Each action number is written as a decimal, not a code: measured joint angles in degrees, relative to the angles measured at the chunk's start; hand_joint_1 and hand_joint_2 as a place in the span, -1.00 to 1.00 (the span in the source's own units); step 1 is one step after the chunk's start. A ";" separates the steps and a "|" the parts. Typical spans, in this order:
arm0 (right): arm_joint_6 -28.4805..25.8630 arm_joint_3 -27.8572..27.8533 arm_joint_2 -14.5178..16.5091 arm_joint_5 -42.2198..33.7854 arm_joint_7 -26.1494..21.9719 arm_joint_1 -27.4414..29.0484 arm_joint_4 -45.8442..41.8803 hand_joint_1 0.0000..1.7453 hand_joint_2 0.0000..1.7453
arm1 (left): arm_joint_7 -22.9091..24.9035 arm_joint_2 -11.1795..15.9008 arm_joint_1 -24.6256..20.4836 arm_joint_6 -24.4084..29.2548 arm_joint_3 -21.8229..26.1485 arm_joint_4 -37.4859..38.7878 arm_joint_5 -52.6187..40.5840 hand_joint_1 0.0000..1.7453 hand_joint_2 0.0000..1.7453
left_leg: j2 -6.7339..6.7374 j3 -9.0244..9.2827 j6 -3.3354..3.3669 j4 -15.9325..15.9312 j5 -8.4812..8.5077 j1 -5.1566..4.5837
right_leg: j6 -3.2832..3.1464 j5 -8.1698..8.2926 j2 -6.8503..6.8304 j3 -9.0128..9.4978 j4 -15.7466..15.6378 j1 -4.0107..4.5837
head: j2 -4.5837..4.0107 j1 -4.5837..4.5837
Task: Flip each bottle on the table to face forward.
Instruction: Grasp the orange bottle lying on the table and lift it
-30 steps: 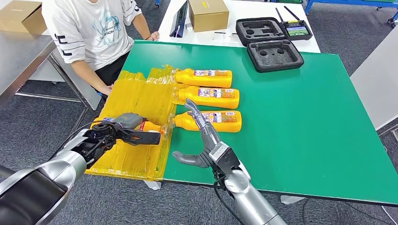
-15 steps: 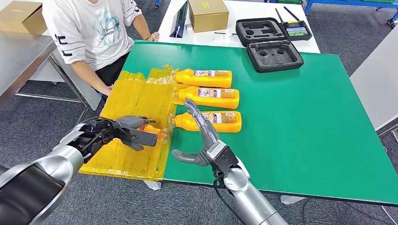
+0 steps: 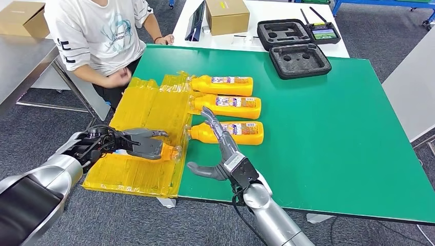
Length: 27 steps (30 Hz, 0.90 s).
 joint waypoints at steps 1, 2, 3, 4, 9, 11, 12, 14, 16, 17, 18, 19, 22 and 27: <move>-0.13 0.01 0.01 0.11 0.12 0.06 0.00 -1.00 1.00 | -0.67 0.12 0.05 0.13 0.25 0.00 0.88 -1.00 -1.00 | 0.00 0.00 0.00 0.00 0.00 0.00 | 0.00 0.00 0.00 0.00 0.00 0.00 | 0.00 0.00; -0.27 0.01 0.01 0.27 0.27 0.19 -0.01 -1.00 1.00 | -1.53 0.25 0.21 0.66 0.65 0.00 1.96 -1.00 -1.00 | 0.00 0.00 0.00 0.00 0.00 0.00 | 0.00 0.00 0.00 0.00 0.00 0.00 | 0.00 -0.01; -0.42 0.01 0.01 0.47 0.44 0.40 -0.04 -1.00 1.00 | -2.41 0.36 0.53 2.18 1.20 -0.03 3.10 -1.00 -1.00 | 0.00 0.00 0.00 0.00 0.00 0.00 | 0.00 0.00 0.00 0.00 0.00 0.00 | 0.00 0.00; -0.52 0.01 0.01 0.76 0.67 0.71 -0.15 -1.00 1.00 | -3.18 0.44 1.07 5.13 1.94 -0.13 4.21 -1.00 -1.00 | 0.00 0.00 0.00 0.00 0.00 0.00 | 0.00 0.00 0.00 0.00 0.00 0.00 | 0.00 0.00; -0.55 0.02 0.04 2.59 2.16 2.64 -1.43 -1.00 1.00 | -5.03 -1.05 5.97 35.96 8.35 -2.23 8.26 -1.00 -1.00 | 0.00 -0.03 0.00 0.01 0.00 -0.01 | 0.00 -0.01 0.00 -0.05 -0.01 -0.01 | -0.01 0.00; -0.31 0.11 0.18 2.91 2.56 2.93 -1.64 -1.00 1.00 | -5.58 -2.36 8.20 49.44 11.80 -3.89 9.00 -1.00 -1.00 | 0.00 -0.06 0.00 0.01 -0.01 -0.01 | 0.00 -0.01 0.00 -0.05 -0.01 -0.02 | -0.01 0.00; -0.15 0.25 0.29 2.96 2.68 2.94 -1.66 -1.00 1.00 | -5.77 -2.90 9.28 55.81 13.05 -5.00 8.89 -1.00 -1.00 | 0.00 -0.07 0.00 0.01 -0.01 -0.02 | 0.00 -0.01 0.00 -0.07 -0.02 -0.02 | -0.01 0.01; 0.14 0.65 0.51 2.75 2.85 2.85 -1.58 -1.00 1.00 | -5.89 -3.85 11.42 65.20 14.76 -7.74 6.19 -1.00 -1.00 | 0.01 -0.08 0.00 0.01 -0.01 -0.02 | 0.00 -0.01 0.00 -0.07 -0.02 -0.03 | -0.01 0.01; 0.47 1.14 0.71 2.30 2.91 2.70 -1.31 -1.00 1.00 | -5.90 -4.83 14.31 68.64 18.03 -12.77 -3.19 -1.00 -1.00 | 0.01 -0.09 0.01 0.01 -0.01 -0.03 | 0.00 -0.01 0.00 -0.09 -0.02 -0.03 | 0.00 -0.01; 0.61 1.38 0.80 2.12 2.92 2.60 -1.12 -1.00 1.00 | -5.94 -5.50 16.03 68.81 20.94 -15.91 -8.96 -1.00 -1.00 | 0.02 -0.10 0.01 0.01 -0.01 -0.03 | 0.00 -0.01 0.00 -0.11 -0.02 -0.03 | 0.00 -0.01; 0.70 1.57 0.89 2.01 2.93 2.49 -0.92 -1.00 1.00 | -5.95 -6.24 17.57 68.86 24.11 -18.97 -13.88 -1.00 -1.00 | 0.03 -0.12 0.01 0.01 -0.01 -0.02 | 0.00 -0.01 0.00 -0.14 -0.02 -0.03 | 0.00 -0.01; 0.72 1.71 0.94 1.96 2.93 2.38 -0.73 -1.00 1.00 | -5.91 -7.03 18.61 68.86 27.01 -21.23 -16.61 -1.00 -1.00 | 0.04 -0.14 0.01 0.01 -0.01 -0.02 | 0.00 -0.01 0.01 -0.17 -0.02 -0.02 | 0.00 0.02; 0.67 2.15 1.00 1.92 3.00 2.09 -0.27 -1.00 1.00 | -5.66 -8.45 20.29 68.86 32.49 -26.17 -16.00 -1.00 -1.00 | 0.11 -0.13 0.00 0.00 -0.02 -0.01 | -0.01 0.01 0.10 -0.18 -0.02 -0.01 | -0.01 -0.01; -2.36 2.56 0.40 5.05 5.56 0.86 0.42 -1.00 1.00 | -5.56 -10.64 23.42 68.83 40.54 -31.80 10.38 -1.00 0.50 | 0.03 -0.15 -0.01 0.00 0.00 0.03 | -0.02 -0.01 0.02 -0.16 -0.01 0.03 | 0.00 0.00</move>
